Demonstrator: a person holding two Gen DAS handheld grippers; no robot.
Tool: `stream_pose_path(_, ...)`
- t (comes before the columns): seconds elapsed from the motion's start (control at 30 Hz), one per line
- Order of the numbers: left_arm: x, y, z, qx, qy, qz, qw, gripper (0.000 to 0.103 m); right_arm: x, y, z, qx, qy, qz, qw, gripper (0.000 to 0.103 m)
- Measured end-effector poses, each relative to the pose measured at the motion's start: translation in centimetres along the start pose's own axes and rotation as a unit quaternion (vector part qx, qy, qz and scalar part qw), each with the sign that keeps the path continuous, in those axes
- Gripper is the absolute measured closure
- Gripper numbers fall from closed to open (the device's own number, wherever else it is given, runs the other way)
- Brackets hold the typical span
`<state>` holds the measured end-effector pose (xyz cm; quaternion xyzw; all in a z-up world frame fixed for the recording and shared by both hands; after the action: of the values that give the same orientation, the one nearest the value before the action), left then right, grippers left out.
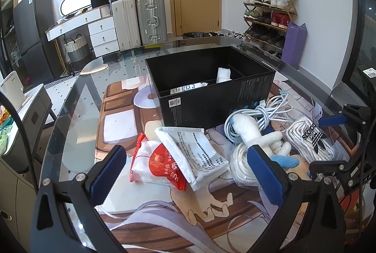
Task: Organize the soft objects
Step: 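Grasp the clear bag of white adidas laces with the right tool, then grasp the red-and-white balloon glue bag with the left tool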
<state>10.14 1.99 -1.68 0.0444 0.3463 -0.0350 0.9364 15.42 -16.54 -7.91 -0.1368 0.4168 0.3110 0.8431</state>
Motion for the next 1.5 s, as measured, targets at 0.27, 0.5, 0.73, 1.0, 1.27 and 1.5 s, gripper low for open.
stream_pose_path(0.27,0.3,0.2,-0.1,0.000,0.006,0.004,1.0000,0.000,0.4,0.0,0.1,0.000,-0.004,-0.001,1.000,0.003)
stream_pose_path(0.5,0.8,1.0,-0.4,-0.011,0.018,0.019,0.9996,0.000,0.1,0.5,-0.1,-0.016,-0.010,0.016,1.000,0.021)
stream_pose_path(0.73,0.7,1.7,-0.3,-0.022,0.020,0.018,0.9994,0.000,0.0,0.1,0.0,-0.003,-0.015,0.014,1.000,0.045)
stream_pose_path(1.0,0.3,1.9,-0.2,-0.020,0.018,0.019,0.9994,0.000,-0.6,-0.4,0.2,0.003,-0.029,0.024,0.999,0.055)
stream_pose_path(1.27,0.2,3.6,0.0,-0.035,0.017,0.036,0.9986,0.000,-2.6,-0.7,0.9,0.019,-0.069,0.062,0.996,0.056)
stream_pose_path(1.5,-0.4,6.3,0.2,-0.062,0.008,0.059,0.9963,0.000,-3.0,-1.3,1.2,0.029,-0.081,0.067,0.994,0.056)
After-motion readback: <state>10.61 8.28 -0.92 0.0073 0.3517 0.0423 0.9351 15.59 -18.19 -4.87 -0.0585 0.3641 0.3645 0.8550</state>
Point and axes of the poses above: each gripper's, at about its wrist camera, not at the fingertips, and x roughly the way its jaws point, y to its left, z to its top, the point moved 5 cm from there along x, roughly the way its jaws point, and after that the axes turned 3 degrees about x, right-handed, at the moved point
